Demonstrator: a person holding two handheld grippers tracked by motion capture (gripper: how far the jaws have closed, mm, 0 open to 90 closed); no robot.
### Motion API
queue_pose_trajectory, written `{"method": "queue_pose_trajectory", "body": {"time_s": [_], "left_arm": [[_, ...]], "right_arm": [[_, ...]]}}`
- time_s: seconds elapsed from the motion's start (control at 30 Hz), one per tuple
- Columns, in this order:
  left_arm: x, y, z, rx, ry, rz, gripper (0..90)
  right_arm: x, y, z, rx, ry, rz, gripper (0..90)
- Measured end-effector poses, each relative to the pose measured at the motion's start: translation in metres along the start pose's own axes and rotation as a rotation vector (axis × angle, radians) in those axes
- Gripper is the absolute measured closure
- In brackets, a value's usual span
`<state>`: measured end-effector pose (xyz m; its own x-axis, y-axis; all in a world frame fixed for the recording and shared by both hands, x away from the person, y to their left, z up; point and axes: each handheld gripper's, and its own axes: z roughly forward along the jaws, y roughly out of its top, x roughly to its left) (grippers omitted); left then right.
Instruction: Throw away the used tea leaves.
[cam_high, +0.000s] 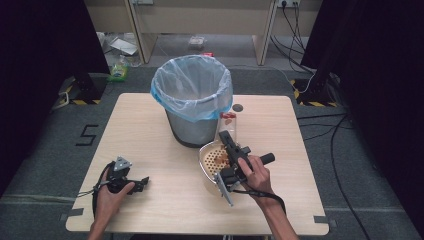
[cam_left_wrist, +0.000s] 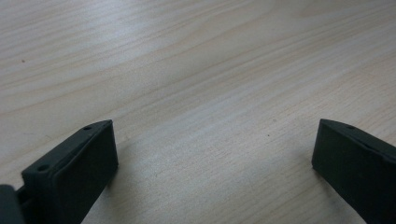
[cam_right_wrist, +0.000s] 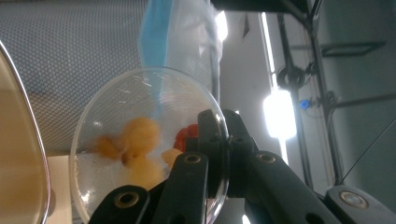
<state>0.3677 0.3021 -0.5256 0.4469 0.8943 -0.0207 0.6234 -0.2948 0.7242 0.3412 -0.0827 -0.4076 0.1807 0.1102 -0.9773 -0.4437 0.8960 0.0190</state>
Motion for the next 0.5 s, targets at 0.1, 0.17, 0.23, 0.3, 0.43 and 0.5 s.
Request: {"method": "queue_pose_trajectory", "body": {"time_s": [0.1, 0.17, 0.23, 0.3, 0.43, 0.5], "left_arm": [[0.000, 0.000, 0.000, 0.001, 0.000, 0.001, 0.0], [0.000, 0.000, 0.000, 0.001, 0.000, 0.001, 0.0], [0.000, 0.000, 0.000, 0.000, 0.001, 0.001, 0.0], [0.000, 0.000, 0.000, 0.001, 0.000, 0.001, 0.0], [0.000, 0.000, 0.000, 0.000, 0.002, 0.001, 0.0], [0.000, 0.000, 0.000, 0.000, 0.000, 0.000, 0.0]], "right_arm": [[0.000, 0.000, 0.001, 0.005, -0.007, 0.012, 88.5], [-0.002, 0.002, 0.000, -0.007, -0.024, -0.007, 88.5], [0.001, 0.001, 0.001, 0.007, -0.010, -0.013, 88.5], [-0.002, 0.006, -0.006, -0.036, -0.065, 0.015, 88.6], [-0.005, 0.006, 0.000, -0.013, -0.033, -0.002, 88.5], [-0.004, 0.008, -0.001, -0.016, -0.026, -0.012, 88.5]]}}
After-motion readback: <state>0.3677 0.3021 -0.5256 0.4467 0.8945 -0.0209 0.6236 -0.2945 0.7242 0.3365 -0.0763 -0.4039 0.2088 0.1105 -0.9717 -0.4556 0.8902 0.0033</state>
